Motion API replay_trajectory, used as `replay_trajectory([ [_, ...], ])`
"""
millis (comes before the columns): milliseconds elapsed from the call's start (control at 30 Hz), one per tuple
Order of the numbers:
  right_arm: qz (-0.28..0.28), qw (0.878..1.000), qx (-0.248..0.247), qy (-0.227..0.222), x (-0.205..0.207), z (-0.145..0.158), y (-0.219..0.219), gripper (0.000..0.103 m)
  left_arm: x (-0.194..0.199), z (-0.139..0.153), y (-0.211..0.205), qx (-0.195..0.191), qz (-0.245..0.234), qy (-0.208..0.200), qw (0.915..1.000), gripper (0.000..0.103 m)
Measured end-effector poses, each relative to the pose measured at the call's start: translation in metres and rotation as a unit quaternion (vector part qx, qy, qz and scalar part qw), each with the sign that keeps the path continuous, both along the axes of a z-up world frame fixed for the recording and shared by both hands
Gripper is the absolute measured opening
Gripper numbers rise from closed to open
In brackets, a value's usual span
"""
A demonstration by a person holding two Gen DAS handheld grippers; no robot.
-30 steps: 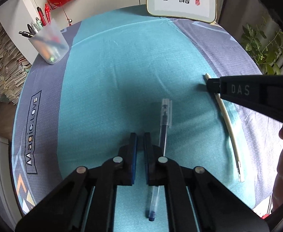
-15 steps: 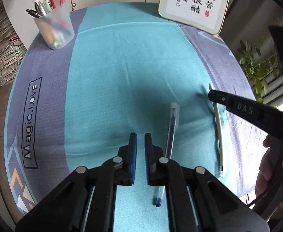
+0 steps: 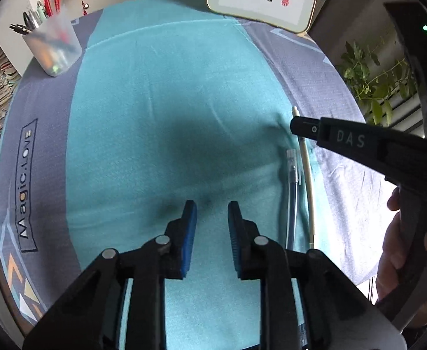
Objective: Organize stationery
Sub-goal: 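Grasp the clear blue-ink pen with the left tool while the right holds the white pen, then lift the blue-ink pen to the cup with the left tool while the right carries the white pen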
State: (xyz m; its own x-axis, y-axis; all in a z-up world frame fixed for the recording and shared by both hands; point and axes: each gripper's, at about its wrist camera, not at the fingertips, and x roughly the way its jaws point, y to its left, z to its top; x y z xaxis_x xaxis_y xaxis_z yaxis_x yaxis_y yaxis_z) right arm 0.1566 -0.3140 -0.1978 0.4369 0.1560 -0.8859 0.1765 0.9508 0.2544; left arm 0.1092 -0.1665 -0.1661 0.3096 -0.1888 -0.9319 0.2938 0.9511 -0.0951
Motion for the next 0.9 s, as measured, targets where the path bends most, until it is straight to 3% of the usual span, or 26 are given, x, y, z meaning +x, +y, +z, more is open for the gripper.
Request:
replay_trajectory([
  [67, -0.002, 1.0, -0.002, -0.005, -0.001, 0.003, -0.003, 0.008, -0.006, 0.007, -0.007, -0.006, -0.011, -0.005, 0.9999, 0.043],
  [100, -0.003, 1.0, -0.004, -0.007, -0.002, 0.005, -0.005, 0.008, -0.008, 0.009, -0.012, -0.013, -0.021, -0.008, 0.9997, 0.058],
  [233, -0.013, 1.0, -0.011, -0.011, -0.008, 0.009, -0.016, 0.008, -0.015, 0.01, -0.037, 0.002, -0.041, -0.026, 0.9988, 0.06],
  [400, -0.031, 0.999, -0.013, -0.007, -0.013, 0.006, -0.036, 0.008, -0.015, -0.007, -0.053, 0.012, -0.051, -0.002, 0.9986, 0.06],
  [500, -0.039, 0.999, -0.017, -0.003, -0.015, 0.003, -0.043, 0.008, -0.015, -0.023, -0.059, 0.008, -0.047, 0.013, 0.9988, 0.054],
  [533, -0.039, 0.999, -0.016, -0.002, -0.016, 0.002, -0.044, 0.008, -0.017, -0.023, -0.061, 0.009, -0.045, -0.004, 0.9989, 0.051],
  [600, -0.038, 0.999, -0.015, -0.001, -0.016, 0.0, -0.046, 0.008, -0.022, -0.021, -0.067, 0.034, -0.051, -0.028, 0.9977, 0.029],
  [667, -0.036, 0.999, -0.013, -0.001, -0.017, -0.001, -0.046, 0.008, -0.023, -0.019, -0.067, 0.032, -0.055, -0.026, 0.9976, 0.007],
  [900, -0.031, 0.999, -0.007, -0.005, -0.017, -0.002, -0.042, 0.008, -0.025, -0.009, -0.055, 0.016, -0.05, -0.024, 0.9983, 0.006],
])
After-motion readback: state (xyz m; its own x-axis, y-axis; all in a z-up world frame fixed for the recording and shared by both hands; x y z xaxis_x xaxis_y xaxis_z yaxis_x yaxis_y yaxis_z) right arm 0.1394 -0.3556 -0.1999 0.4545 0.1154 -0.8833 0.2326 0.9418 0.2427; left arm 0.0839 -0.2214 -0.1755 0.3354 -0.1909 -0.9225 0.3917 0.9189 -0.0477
